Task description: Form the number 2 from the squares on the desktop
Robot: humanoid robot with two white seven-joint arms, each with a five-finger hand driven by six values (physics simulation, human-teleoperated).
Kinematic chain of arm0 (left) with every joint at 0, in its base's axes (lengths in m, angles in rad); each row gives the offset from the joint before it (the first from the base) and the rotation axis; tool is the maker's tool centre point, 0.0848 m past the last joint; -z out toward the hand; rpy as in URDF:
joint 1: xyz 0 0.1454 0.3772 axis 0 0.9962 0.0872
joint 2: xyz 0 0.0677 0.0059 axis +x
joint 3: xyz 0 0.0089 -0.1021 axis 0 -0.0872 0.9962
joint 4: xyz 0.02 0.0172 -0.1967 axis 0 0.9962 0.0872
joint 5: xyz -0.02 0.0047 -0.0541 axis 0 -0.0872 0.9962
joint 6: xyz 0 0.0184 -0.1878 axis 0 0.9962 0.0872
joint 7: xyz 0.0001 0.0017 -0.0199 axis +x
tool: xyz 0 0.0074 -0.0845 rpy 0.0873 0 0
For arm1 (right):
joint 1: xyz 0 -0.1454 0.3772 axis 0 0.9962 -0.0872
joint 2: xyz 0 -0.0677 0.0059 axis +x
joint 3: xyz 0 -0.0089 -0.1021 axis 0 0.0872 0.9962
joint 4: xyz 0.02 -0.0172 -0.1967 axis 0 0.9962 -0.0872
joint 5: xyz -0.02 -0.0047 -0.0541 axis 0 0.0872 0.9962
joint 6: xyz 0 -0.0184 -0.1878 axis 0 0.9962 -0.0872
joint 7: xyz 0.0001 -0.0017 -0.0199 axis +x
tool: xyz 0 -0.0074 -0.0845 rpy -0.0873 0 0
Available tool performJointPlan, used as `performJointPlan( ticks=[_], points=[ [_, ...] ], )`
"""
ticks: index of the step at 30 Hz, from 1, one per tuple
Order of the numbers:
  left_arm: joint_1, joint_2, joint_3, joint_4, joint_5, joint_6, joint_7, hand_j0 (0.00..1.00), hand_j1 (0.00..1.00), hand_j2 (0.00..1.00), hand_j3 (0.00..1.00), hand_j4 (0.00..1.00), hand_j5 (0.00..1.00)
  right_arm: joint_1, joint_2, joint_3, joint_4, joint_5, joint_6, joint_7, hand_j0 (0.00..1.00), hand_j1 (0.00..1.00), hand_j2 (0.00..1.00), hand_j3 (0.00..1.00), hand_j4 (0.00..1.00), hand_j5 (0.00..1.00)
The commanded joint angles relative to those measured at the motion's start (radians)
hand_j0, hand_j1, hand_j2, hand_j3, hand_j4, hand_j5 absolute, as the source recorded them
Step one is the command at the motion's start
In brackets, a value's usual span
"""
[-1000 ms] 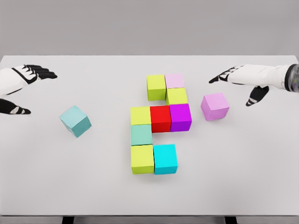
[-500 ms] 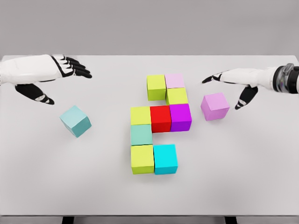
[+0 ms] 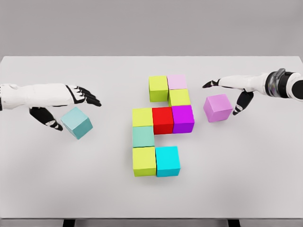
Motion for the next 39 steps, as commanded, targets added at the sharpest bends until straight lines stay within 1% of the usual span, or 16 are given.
performJointPlan(
  ticks=[1,4,7,9,13,18,20,23,25,26,27,33,35,37,38,39],
  points=[
    [0.0,0.0,-0.027,0.004,-0.003,0.003,0.0,1.0,1.0,1.0,1.0,1.0,1.0,0.0,0.004,0.0,0.017,-0.001,-0.001,0.0,1.0,1.0,1.0,1.0,1.0,1.0],
    [-0.002,-0.001,-0.044,0.007,-0.026,0.023,0.0,1.0,1.0,1.0,1.0,1.0,1.0,0.005,0.02,0.003,0.027,-0.001,-0.001,0.0,1.0,1.0,1.0,1.0,1.0,1.0],
    [-0.002,-0.003,-0.049,0.013,-0.026,0.054,0.0,1.0,1.0,1.0,1.0,1.0,1.0,0.008,0.023,0.006,0.038,-0.003,-0.001,0.0,1.0,1.0,1.0,1.0,1.0,1.0],
    [-0.002,-0.007,-0.049,0.023,-0.028,0.103,0.0,1.0,1.0,1.0,1.0,1.0,1.0,0.009,0.047,0.006,0.078,-0.003,-0.005,0.0,1.0,1.0,1.0,1.0,1.0,1.0],
    [-0.008,-0.023,-0.049,0.043,-0.097,0.172,0.0,1.0,1.0,1.0,1.0,1.0,1.0,0.011,0.058,0.01,0.115,-0.001,-0.008,0.0,1.0,1.0,1.0,1.0,1.0,1.0],
    [-0.006,-0.056,-0.052,0.049,-0.16,0.172,0.0,1.0,1.0,1.0,1.0,1.0,1.0,0.012,0.064,0.01,0.116,-0.001,-0.008,0.0,1.0,1.0,1.0,1.0,1.0,1.0],
    [-0.006,-0.056,-0.061,0.049,-0.166,0.172,0.0,1.0,1.0,1.0,1.0,1.0,1.0,0.014,0.064,0.021,0.11,0.0,-0.013,0.0,1.0,1.0,1.0,1.0,1.0,1.0],
    [-0.006,-0.067,-0.063,0.05,-0.189,0.172,0.0,1.0,1.0,1.0,1.0,1.0,1.0,0.012,0.061,0.024,0.083,0.002,-0.018,0.0,1.0,1.0,1.0,1.0,1.0,1.0],
    [-0.006,-0.078,-0.066,0.075,-0.201,0.172,0.0,1.0,1.0,1.0,1.0,1.0,1.0,0.014,0.061,0.027,0.07,0.0,-0.016,0.0,1.0,1.0,1.0,1.0,1.0,1.0],
    [-0.006,-0.099,-0.069,0.096,-0.223,0.172,0.0,1.0,1.0,1.0,1.0,1.0,1.0,0.014,0.061,0.032,0.072,0.0,-0.018,0.0,1.0,1.0,1.0,1.0,1.0,1.0],
    [-0.006,-0.107,-0.069,0.107,-0.224,0.172,0.0,1.0,1.0,1.0,1.0,1.0,1.0,0.014,0.061,0.032,0.072,0.0,-0.016,0.0,1.0,1.0,1.0,1.0,1.0,1.0],
    [-0.003,-0.109,-0.07,0.106,-0.226,0.172,0.0,1.0,1.0,1.0,1.0,1.0,1.0,0.015,0.059,0.032,0.081,0.002,-0.016,0.0,0.98,0.98,0.98,0.98,0.98,0.98],
    [-0.003,-0.109,-0.07,0.106,-0.226,0.172,0.0,1.0,1.0,1.0,1.0,1.0,1.0,0.015,0.059,0.032,0.087,0.002,-0.016,0.0,0.96,0.96,0.96,0.96,0.96,0.96],
    [0.0,-0.109,-0.07,0.106,-0.238,0.172,0.0,1.0,1.0,1.0,1.0,1.0,1.0,0.015,0.059,0.032,0.089,0.0,-0.016,0.0,0.87,0.87,0.87,0.87,0.87,0.87],
    [0.0,-0.109,-0.07,0.106,-0.238,0.172,0.0,0.99,0.99,0.99,0.99,0.99,0.99,0.015,0.059,0.03,0.089,-0.001,-0.013,0.0,0.75,0.75,0.75,0.75,0.75,0.75],
    [0.0,-0.109,-0.07,0.106,-0.238,0.172,0.0,0.99,0.99,0.99,0.99,0.99,0.99,0.015,0.059,0.027,0.089,-0.003,-0.008,0.0,0.66,0.66,0.66,0.66,0.66,0.66]
  ],
)
